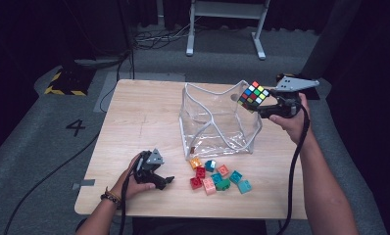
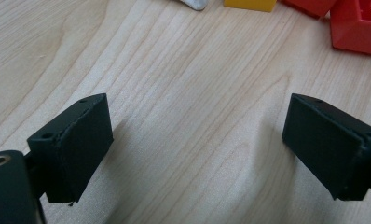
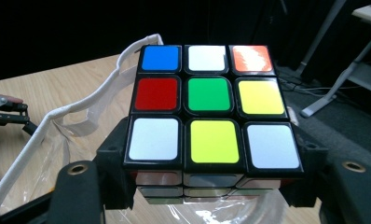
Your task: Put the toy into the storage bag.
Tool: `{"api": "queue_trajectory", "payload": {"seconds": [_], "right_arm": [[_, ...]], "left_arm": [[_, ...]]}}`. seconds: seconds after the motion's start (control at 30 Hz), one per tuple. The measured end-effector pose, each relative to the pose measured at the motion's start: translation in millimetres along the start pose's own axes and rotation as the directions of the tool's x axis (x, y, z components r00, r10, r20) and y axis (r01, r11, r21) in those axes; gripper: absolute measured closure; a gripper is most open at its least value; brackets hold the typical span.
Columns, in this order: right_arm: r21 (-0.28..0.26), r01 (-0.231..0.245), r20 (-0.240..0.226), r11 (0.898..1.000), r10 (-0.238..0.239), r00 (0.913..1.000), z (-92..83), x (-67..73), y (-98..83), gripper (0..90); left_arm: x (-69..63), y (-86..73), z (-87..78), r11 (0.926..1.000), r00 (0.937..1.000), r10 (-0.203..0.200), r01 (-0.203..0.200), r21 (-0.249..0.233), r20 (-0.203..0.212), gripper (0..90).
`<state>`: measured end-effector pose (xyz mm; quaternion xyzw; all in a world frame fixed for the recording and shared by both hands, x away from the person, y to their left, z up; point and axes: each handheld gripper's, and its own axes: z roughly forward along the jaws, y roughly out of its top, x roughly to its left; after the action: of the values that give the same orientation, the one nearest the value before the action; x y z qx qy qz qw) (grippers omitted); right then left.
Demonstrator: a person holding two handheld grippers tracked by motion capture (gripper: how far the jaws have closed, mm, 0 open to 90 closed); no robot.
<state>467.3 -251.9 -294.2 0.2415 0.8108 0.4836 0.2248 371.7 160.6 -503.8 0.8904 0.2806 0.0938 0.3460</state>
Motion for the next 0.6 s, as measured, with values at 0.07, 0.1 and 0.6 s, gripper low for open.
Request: {"api": "queue_trajectory", "payload": {"seconds": [0.07,0.1,0.6], "right_arm": [[0.008,0.004,-0.009,1.0,-0.004,1.0,3.1,-0.7,0.4,34.2],[0.025,0.005,-0.02,1.0,-0.005,0.9998,9.2,-1.3,1.7,34.2],[0.14,0.082,-0.145,0.987,-0.061,0.9875,56.7,-8.8,10.9,34.2]], "left_arm": [[-0.1,0.0,0.0,1.0,1.0,-0.001,0.001,0.0,0.0,8.6],[0.0,0.0,-0.1,1.0,1.0,0.001,-0.001,0.0,-0.002,8.6],[0.2,-0.1,0.0,1.0,1.0,0.005,-0.005,0.002,-0.003,8.6]]}}
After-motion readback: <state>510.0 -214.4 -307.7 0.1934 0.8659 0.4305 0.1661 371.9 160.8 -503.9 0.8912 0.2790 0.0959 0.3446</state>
